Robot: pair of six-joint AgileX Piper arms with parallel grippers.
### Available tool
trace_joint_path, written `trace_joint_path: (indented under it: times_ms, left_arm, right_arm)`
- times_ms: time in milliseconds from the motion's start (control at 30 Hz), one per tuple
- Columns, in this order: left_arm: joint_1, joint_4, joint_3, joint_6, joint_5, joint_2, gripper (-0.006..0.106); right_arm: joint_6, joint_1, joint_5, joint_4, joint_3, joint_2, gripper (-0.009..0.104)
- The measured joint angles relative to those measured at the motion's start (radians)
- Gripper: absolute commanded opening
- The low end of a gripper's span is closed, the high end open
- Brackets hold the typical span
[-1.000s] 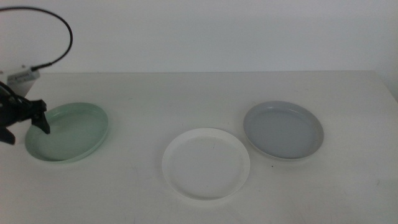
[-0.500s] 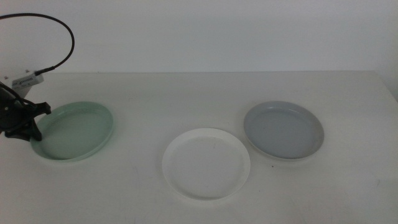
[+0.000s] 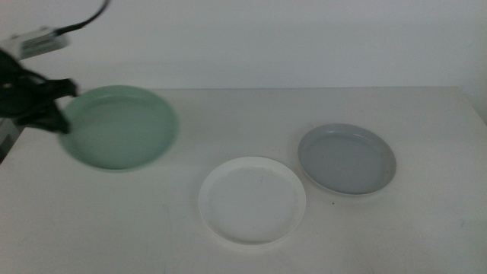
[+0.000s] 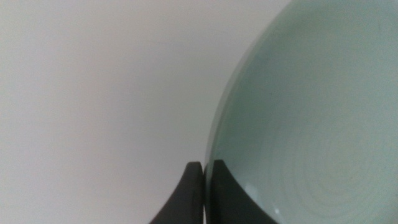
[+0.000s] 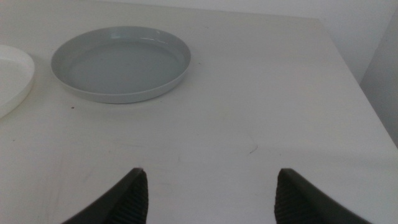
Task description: Stack the three bowls on top of each other.
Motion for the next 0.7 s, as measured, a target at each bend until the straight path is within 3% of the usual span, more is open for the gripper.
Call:
trace_joint_path:
  times_ms: [433, 700]
  left_arm:
    - [-0.478, -0.003, 0.07, -0.149, -0.074, -0.026, 0.0]
    - [-0.543, 0.0, 0.071, -0.176, -0.13, 0.073, 0.0]
  right_arm:
    - [0.0, 0.0, 0.0, 0.0, 0.0, 0.0, 0.052]
    - [0.0, 0.0, 0.0, 0.0, 0.0, 0.0, 0.052]
